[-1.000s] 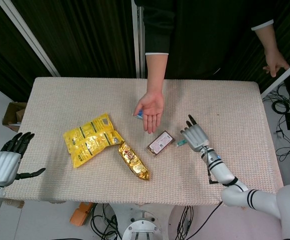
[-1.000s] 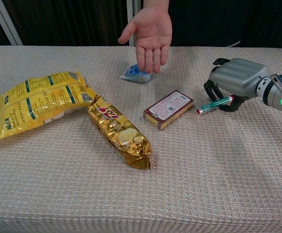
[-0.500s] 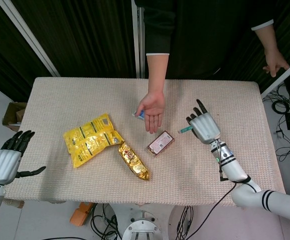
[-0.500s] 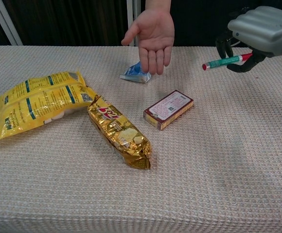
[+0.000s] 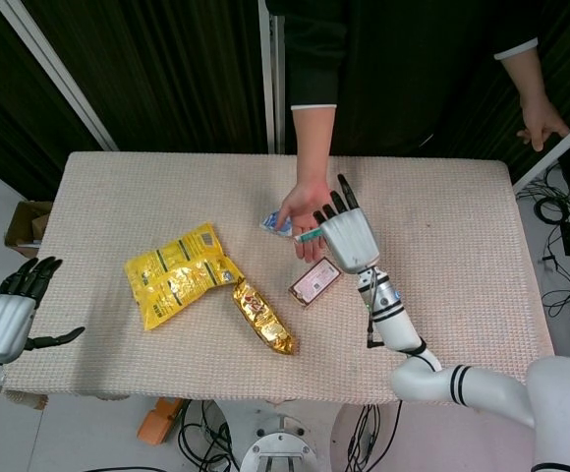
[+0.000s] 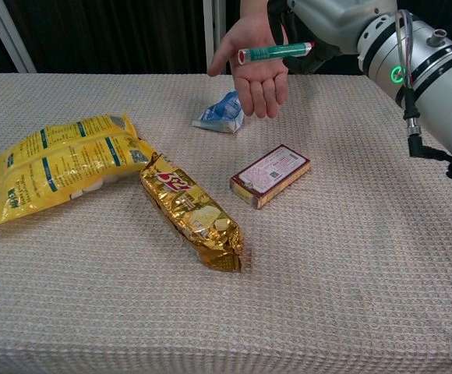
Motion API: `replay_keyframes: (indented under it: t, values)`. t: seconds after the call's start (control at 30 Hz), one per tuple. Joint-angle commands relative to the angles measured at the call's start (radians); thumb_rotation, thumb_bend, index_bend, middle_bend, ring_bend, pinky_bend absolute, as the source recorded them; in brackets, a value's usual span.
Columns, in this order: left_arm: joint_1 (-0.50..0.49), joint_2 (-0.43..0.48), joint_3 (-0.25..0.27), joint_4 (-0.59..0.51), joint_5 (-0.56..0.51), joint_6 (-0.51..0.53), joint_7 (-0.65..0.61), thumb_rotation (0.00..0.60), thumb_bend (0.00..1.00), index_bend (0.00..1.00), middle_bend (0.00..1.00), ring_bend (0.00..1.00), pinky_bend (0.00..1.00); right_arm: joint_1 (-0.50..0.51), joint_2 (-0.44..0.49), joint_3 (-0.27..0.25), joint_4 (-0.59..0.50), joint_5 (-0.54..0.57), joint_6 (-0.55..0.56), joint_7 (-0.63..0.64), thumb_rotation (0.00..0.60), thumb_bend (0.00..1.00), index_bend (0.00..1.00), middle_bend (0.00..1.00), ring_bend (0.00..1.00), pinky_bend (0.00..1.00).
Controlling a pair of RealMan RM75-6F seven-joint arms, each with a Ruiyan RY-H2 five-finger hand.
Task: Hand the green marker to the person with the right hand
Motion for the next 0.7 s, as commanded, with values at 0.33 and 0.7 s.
replay_keyframes:
  t: [0.33, 0.7]
  values:
    - [0.011, 0.001, 0.006, 0.015, 0.008, 0.015, -0.025, 0.306, 0.0, 0.04, 0.06, 0.07, 0.21, 0.042, -0.099, 0.029, 0.1, 0.013, 0.036, -0.15, 0.6, 0.24, 0.73, 0.61, 0.23, 0.0]
    - [0.013, 0.008, 0.004, 0.012, 0.006, 0.016, -0.023, 0.309, 0.0, 0.04, 0.06, 0.07, 0.21, 0.047, -0.101, 0.031, 0.102, 0.051, -0.011, -0.169, 0.6, 0.21, 0.45, 0.43, 0.1, 0.0]
